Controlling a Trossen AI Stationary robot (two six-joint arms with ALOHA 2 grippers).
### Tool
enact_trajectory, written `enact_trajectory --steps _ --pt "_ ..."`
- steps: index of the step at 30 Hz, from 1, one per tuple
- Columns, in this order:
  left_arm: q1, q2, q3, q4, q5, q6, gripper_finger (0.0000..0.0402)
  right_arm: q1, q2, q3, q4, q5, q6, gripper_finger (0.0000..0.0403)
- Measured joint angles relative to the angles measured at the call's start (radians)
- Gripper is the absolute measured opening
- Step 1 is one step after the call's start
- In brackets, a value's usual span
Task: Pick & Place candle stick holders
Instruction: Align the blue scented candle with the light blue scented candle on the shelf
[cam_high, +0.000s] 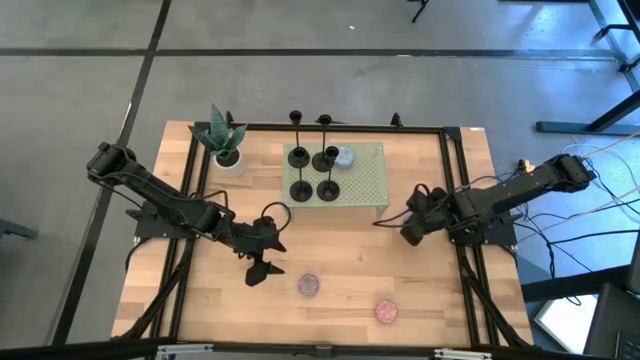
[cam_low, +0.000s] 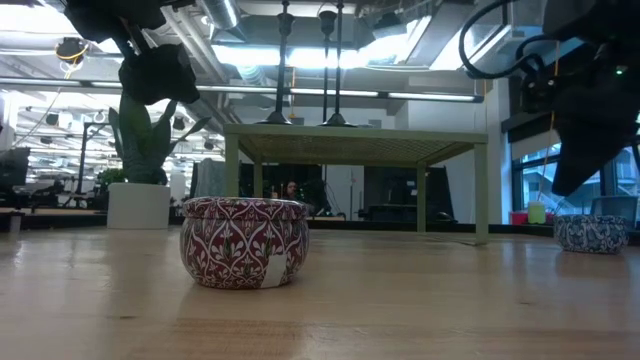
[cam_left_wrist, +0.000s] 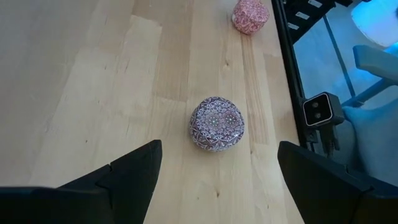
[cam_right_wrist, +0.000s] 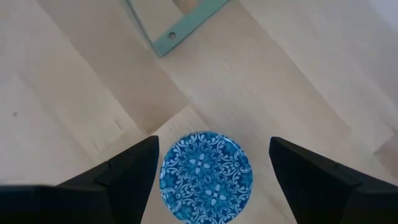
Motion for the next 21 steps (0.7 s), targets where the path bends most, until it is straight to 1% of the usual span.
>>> enact_trajectory --steps 4,8,12,16,21 --pt "0.000 0.000 0.000 0.000 0.000 -0.005 0.0317 0.000 0.000 0.000 0.000 0.000 0.043 0.0308" --pt "0.000 0.000 0.000 0.000 0.000 -0.005 0.0317 0.000 0.000 -0.005 0.006 0.000 0.054 0.0308" --pt "0.000 0.000 0.000 0.000 0.000 -0.005 0.0317 0.000 0.000 -0.060 0.030 -0.018 0.101 0.0308" --pt "0.000 0.000 0.000 0.000 0.000 -0.006 0.0317 0.000 0.000 -0.089 0.070 -0.068 0.101 0.0308" --pt "0.000 0.000 0.000 0.000 0.000 -0.007 0.0317 0.000 0.000 -0.095 0.076 -0.071 0.079 0.0308"
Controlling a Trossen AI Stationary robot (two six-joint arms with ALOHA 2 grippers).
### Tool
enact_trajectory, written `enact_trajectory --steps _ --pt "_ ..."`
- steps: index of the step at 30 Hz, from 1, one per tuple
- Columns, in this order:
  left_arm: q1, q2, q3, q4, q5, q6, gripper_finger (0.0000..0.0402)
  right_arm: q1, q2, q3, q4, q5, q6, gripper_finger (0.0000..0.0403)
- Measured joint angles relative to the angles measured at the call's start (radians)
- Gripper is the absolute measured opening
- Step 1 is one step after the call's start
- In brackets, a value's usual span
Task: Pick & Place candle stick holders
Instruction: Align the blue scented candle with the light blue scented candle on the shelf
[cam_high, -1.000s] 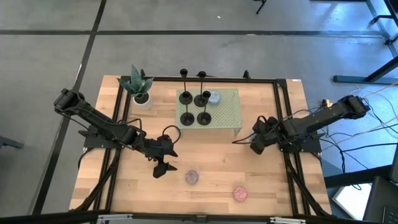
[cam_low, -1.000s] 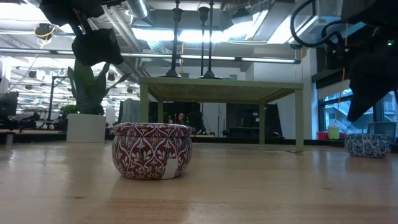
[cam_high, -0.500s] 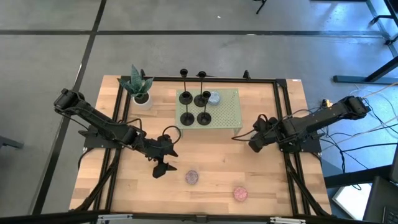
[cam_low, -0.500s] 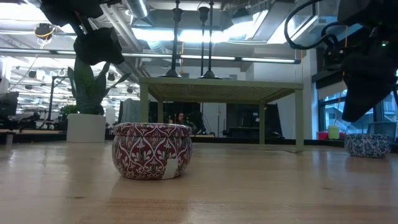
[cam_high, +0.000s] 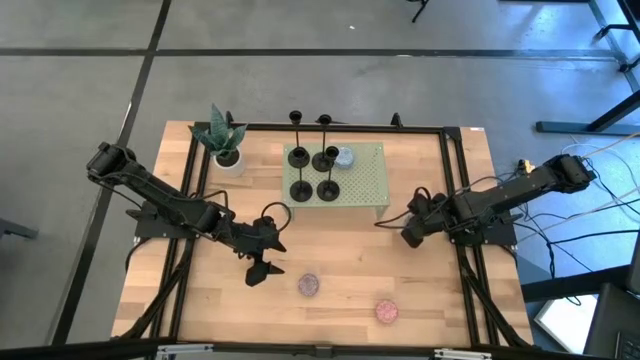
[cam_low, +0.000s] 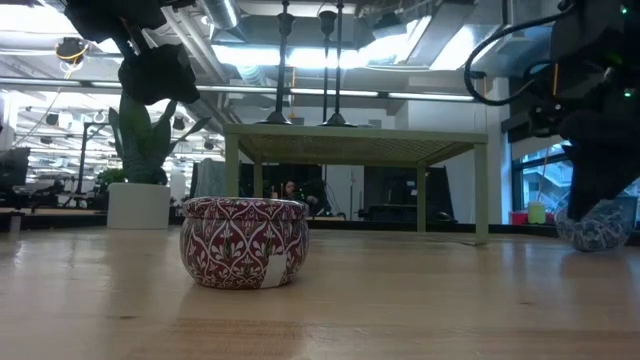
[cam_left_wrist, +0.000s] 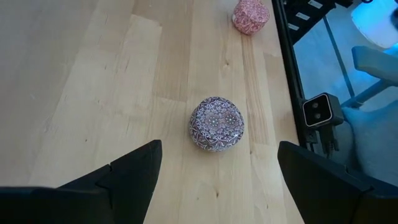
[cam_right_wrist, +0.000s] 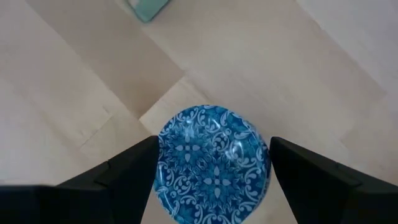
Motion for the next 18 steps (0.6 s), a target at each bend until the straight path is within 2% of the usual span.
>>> enact_trajectory --steps 12,18 --pt "0.000 0.000 0.000 0.000 0.000 0.000 0.0317 0.000 0.000 0.083 -0.048 -0.019 -0.087 0.0308" --pt "0.000 0.000 0.000 0.000 0.000 0.000 0.0317 0.031 0.000 0.079 -0.032 -0.042 -0.136 0.0308"
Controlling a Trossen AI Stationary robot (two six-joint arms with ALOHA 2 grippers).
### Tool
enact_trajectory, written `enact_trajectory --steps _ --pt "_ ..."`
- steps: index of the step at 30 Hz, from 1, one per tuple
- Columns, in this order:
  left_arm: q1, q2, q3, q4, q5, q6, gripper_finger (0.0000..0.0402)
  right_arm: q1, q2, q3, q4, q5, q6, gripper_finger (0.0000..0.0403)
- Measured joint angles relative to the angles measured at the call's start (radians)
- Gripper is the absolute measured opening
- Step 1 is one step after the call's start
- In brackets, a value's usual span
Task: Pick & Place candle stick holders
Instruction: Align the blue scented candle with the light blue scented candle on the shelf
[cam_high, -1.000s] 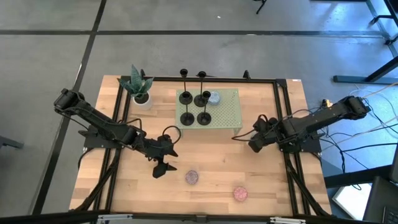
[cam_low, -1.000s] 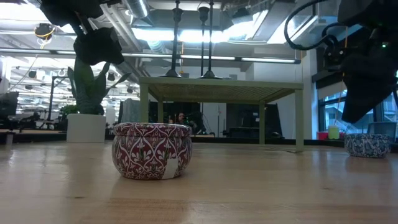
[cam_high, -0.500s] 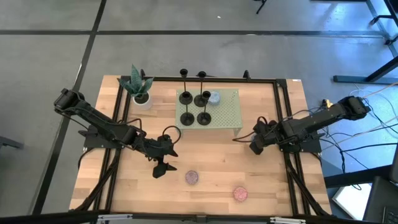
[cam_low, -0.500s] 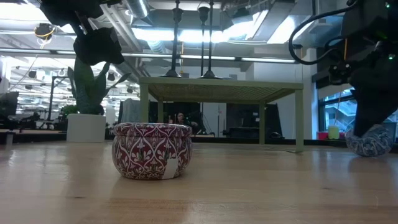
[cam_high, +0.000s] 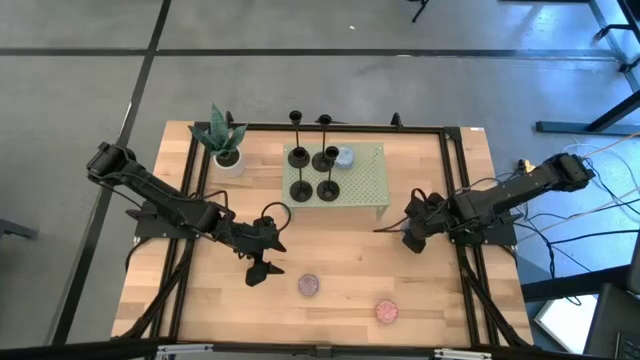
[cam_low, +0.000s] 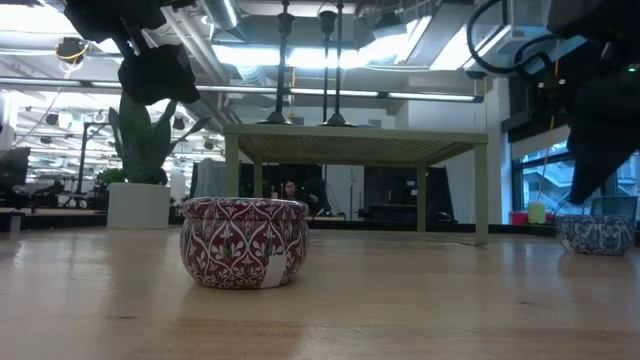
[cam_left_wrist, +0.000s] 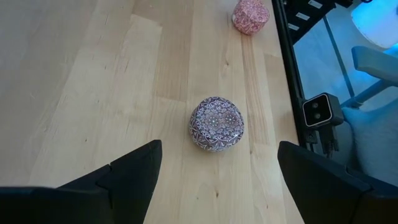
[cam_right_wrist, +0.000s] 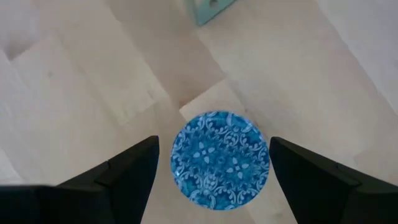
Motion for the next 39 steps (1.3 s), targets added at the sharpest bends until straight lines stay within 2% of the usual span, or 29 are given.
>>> enact_trajectory --steps 6,13,24,39 --pt "0.000 0.000 0.000 0.000 0.000 0.000 0.0317 0.050 0.000 0.000 0.028 0.003 0.001 0.0308" --pt "0.000 0.000 0.000 0.000 0.000 0.000 0.0317 0.103 0.054 -0.001 0.045 0.086 -0.027 0.0308" --pt "0.000 0.000 0.000 0.000 0.001 0.000 0.0317 0.104 0.113 -0.001 -0.013 0.066 0.028 0.0308" --pt "0.000 0.000 0.000 0.000 0.002 0.000 0.0317 0.105 0.110 -0.051 0.059 0.102 0.090 0.0309"
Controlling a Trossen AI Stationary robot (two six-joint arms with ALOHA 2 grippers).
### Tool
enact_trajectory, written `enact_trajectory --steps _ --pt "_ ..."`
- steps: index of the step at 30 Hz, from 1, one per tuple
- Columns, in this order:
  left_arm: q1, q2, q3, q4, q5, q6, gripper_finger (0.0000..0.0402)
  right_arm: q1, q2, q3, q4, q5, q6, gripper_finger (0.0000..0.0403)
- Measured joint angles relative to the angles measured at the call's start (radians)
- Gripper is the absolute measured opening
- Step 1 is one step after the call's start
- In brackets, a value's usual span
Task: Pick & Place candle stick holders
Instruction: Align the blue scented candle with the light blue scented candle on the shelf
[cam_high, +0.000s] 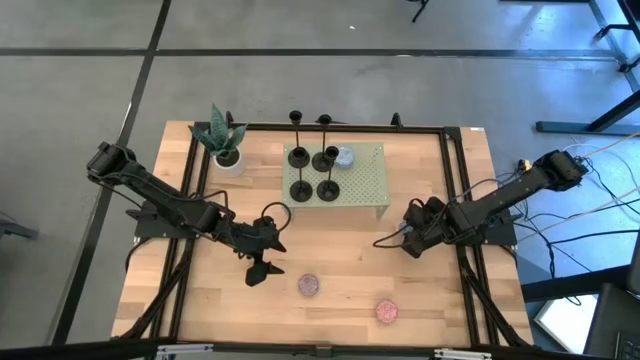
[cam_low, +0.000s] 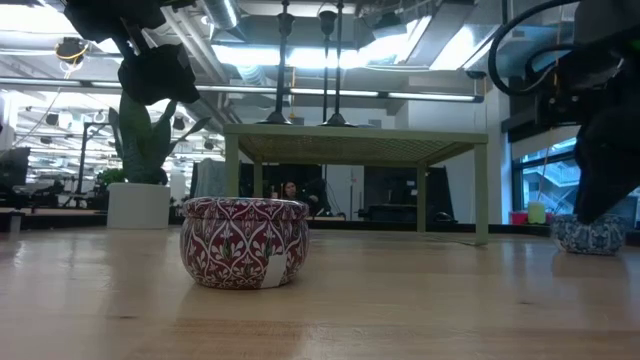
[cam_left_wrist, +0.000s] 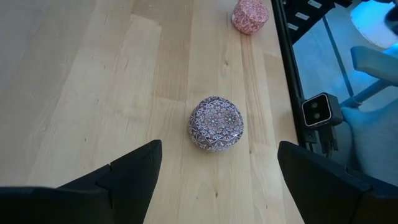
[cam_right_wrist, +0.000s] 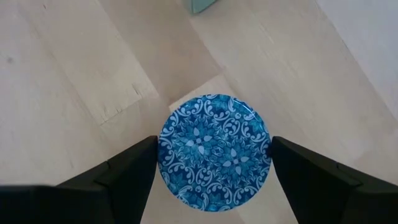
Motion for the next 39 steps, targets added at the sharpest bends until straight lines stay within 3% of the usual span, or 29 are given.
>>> enact_trajectory --steps 10,21,32,39 --pt "0.000 0.000 0.000 0.000 0.005 0.000 0.0317 -0.001 0.000 0.001 0.005 -0.010 0.014 0.0310" --pt "0.000 0.000 0.000 0.000 0.005 0.000 0.0317 0.000 0.005 -0.037 0.019 -0.048 0.015 0.0340" --pt "0.000 0.000 0.000 0.000 0.003 0.000 0.0317 -0.001 0.003 -0.040 0.034 -0.045 0.013 0.0295" --pt "0.000 0.000 0.000 0.000 -0.002 0.015 0.0317 -0.001 0.003 -0.026 0.098 -0.103 -0.038 0.0305"
